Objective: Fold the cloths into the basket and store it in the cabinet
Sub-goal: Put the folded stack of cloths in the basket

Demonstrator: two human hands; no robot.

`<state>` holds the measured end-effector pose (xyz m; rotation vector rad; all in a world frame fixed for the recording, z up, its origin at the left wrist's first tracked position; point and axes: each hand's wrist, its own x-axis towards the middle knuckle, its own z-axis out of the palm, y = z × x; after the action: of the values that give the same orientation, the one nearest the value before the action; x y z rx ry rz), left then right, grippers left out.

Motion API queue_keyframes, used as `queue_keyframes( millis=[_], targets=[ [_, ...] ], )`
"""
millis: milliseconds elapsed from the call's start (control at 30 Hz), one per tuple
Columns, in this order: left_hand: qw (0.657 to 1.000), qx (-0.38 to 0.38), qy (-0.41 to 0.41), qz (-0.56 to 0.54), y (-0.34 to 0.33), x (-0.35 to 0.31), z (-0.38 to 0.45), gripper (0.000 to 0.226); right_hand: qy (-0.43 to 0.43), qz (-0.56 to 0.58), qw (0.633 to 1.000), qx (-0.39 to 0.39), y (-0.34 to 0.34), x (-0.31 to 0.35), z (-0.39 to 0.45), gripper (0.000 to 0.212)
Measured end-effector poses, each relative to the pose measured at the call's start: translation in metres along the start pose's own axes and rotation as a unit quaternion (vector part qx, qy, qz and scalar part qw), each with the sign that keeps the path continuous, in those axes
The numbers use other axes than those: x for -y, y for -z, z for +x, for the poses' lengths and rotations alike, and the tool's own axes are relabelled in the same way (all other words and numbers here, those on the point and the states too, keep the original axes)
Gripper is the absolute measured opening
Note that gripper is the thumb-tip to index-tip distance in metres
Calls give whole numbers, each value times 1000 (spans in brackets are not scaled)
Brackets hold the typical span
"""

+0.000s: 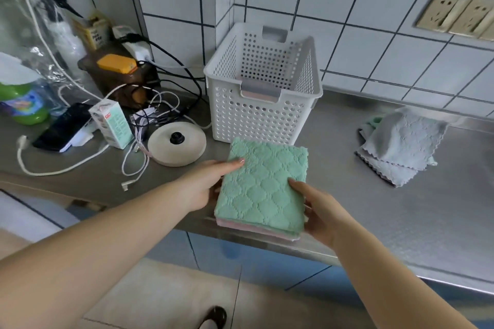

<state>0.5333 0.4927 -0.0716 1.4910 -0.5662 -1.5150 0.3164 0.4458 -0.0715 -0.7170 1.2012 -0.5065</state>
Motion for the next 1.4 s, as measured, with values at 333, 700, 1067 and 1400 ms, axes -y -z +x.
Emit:
queue_keyframes(
  millis=[333,700,1067,1400],
  targets=[
    [999,32,-35,26,-14,-71,-56,38,12,7,996,91,-10,69,-70,40],
    [995,80,-64,6,-6,-235,33,45,104,37,994,23,-65,217,-24,37],
    [993,49,-102,-35,-4,-291,109,19,151,62,986,-15,-92,272,50,29],
    [987,-84,-101,89,5,-294,208,39,118,-60,985,-113,-110,287,169,30]
  ],
)
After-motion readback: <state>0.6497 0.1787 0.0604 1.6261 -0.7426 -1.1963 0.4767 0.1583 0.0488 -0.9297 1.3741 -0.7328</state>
